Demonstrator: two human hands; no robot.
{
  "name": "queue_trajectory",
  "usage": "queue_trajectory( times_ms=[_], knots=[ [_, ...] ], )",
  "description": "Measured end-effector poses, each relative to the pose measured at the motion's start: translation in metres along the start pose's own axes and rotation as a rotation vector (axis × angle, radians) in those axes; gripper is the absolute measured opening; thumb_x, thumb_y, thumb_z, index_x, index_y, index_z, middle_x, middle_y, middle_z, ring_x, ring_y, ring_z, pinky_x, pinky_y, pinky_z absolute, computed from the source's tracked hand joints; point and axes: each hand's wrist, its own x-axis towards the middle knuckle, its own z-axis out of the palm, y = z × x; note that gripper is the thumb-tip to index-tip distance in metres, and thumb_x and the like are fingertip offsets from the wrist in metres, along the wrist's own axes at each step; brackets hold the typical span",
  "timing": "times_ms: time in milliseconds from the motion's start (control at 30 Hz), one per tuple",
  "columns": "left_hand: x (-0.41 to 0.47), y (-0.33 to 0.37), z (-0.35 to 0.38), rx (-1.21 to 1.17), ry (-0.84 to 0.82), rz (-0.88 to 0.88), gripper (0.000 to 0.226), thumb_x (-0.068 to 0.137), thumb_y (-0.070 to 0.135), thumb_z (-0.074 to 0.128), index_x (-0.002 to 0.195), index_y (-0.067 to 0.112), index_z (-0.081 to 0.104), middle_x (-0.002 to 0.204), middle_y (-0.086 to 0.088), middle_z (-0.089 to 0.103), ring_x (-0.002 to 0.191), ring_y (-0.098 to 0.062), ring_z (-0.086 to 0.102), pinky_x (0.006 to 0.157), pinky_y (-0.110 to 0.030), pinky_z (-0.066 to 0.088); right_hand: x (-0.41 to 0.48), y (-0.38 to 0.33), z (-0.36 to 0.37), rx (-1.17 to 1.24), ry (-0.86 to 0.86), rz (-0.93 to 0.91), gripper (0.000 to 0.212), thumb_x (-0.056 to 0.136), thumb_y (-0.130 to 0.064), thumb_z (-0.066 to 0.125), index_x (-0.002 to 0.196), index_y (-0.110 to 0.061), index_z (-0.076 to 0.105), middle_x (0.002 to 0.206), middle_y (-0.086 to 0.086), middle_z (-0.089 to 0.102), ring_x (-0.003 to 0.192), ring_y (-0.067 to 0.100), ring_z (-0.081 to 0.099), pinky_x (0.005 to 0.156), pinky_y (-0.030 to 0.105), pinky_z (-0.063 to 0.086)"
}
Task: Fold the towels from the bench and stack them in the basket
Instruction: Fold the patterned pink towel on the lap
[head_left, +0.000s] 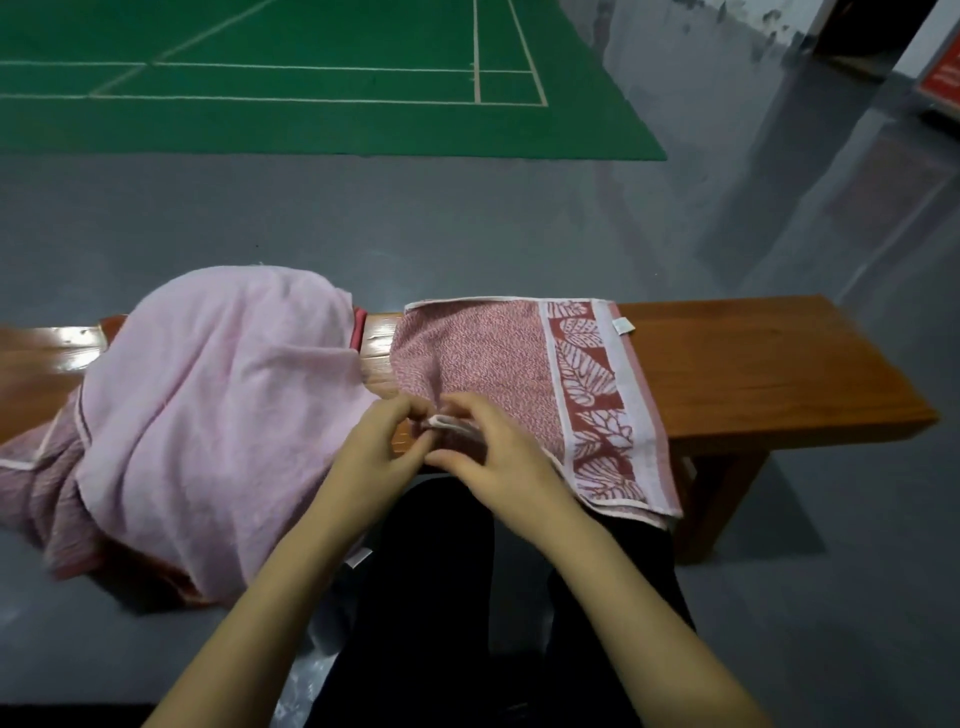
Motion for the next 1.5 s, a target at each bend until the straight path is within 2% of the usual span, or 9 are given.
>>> queue_trajectory(
  times_ms=[167,333,433,567,733,867,1000,1200,1500],
  knots=[
    [-0.004,-0.014,-0.009,-0.077,0.017,-0.009,0.028,0.078,0.026,0.066,0.101,0.03,0.051,0.099,0.013,0.056,0.093,-0.003,0.056,0.087,-0.012,0.041,0.017,0.009,0.013,0.037,0.11,0.034,0.006,0.088,-0.017,0.064,0.087,-0.011,0.065,0.086,0.0,0.067,0.082,0.017,0.06,0.078,0.041,0.047],
    [-0.004,-0.035,-0.009,0.09,-0.013,0.088,0.029,0.08,0.026,0.064,0.108,0.019,0.063,0.112,0.002,0.046,0.105,0.005,0.046,0.095,-0.014,0.038,0.007,0.015,0.014,0.087,0.165,-0.047,0.007,0.091,-0.015,0.053,0.09,-0.009,0.057,0.079,-0.009,0.056,0.074,0.003,0.052,0.071,0.025,0.042],
    [0.004,-0.033,-0.004,0.122,-0.026,0.123,0.028,0.081,0.023,0.065,0.107,0.029,0.06,0.109,0.0,0.043,0.097,0.011,0.044,0.087,-0.005,0.034,0.003,0.017,0.017,0.127,0.154,-0.044,0.004,0.092,-0.012,0.05,0.092,-0.01,0.053,0.079,-0.014,0.052,0.074,-0.007,0.05,0.069,0.011,0.038],
    [0.013,-0.032,-0.003,0.178,-0.068,0.165,0.046,0.079,0.009,0.062,0.121,0.027,0.055,0.109,0.001,0.037,0.086,0.0,0.044,0.085,-0.012,0.039,0.001,0.018,0.021,0.14,0.134,-0.042,0.007,0.092,-0.012,0.049,0.095,-0.008,0.054,0.081,-0.015,0.053,0.075,-0.009,0.051,0.07,0.009,0.037],
    [0.027,-0.038,-0.014,0.354,-0.144,0.261,0.02,0.08,0.026,0.056,0.088,0.012,0.068,0.099,-0.006,0.048,0.076,-0.017,0.048,0.07,-0.03,0.045,0.005,0.022,0.024,0.131,0.112,-0.035,0.01,0.091,-0.017,0.047,0.094,-0.011,0.054,0.08,-0.014,0.052,0.073,-0.006,0.05,0.069,0.012,0.037],
    [0.042,-0.057,-0.029,0.464,-0.172,0.09,0.009,0.084,0.011,0.065,0.089,0.011,0.072,0.091,-0.01,0.058,0.082,-0.03,0.059,0.069,-0.031,0.044,0.007,0.028,0.027,0.091,0.023,-0.01,0.006,0.096,-0.014,0.047,0.092,-0.018,0.046,0.069,-0.014,0.043,0.062,-0.001,0.045,0.061,0.024,0.033],
    [0.068,-0.065,-0.025,0.369,-0.016,-0.19,0.018,0.088,0.007,0.056,0.098,0.012,0.071,0.095,-0.006,0.069,0.08,-0.017,0.059,0.067,-0.018,0.032,0.021,0.036,0.032,0.056,-0.007,0.055,0.008,0.1,-0.015,0.043,0.094,-0.019,0.041,0.067,-0.01,0.041,0.059,0.007,0.039,0.062,0.041,0.036],
    [0.133,-0.093,0.0,0.357,-0.02,-0.481,0.033,0.09,0.022,0.056,0.116,0.001,0.054,0.111,-0.017,0.063,0.096,-0.031,0.058,0.07,-0.029,0.036,0.08,0.05,0.032,0.117,0.055,0.198,0.006,0.101,-0.017,0.041,0.097,-0.015,0.045,0.071,-0.002,0.049,0.056,0.011,0.039,0.056,0.032,0.031],
    [0.17,-0.125,0.017,0.415,-0.039,-0.312,0.046,0.092,0.027,0.056,0.136,0.022,0.042,0.126,-0.012,0.047,0.114,-0.03,0.048,0.092,-0.039,0.04,0.155,0.083,0.04,-0.089,-0.219,0.327,0.012,0.101,-0.025,0.042,0.098,-0.022,0.052,0.084,0.0,0.058,0.069,0.017,0.051,0.063,0.036,0.044]
  ],
)
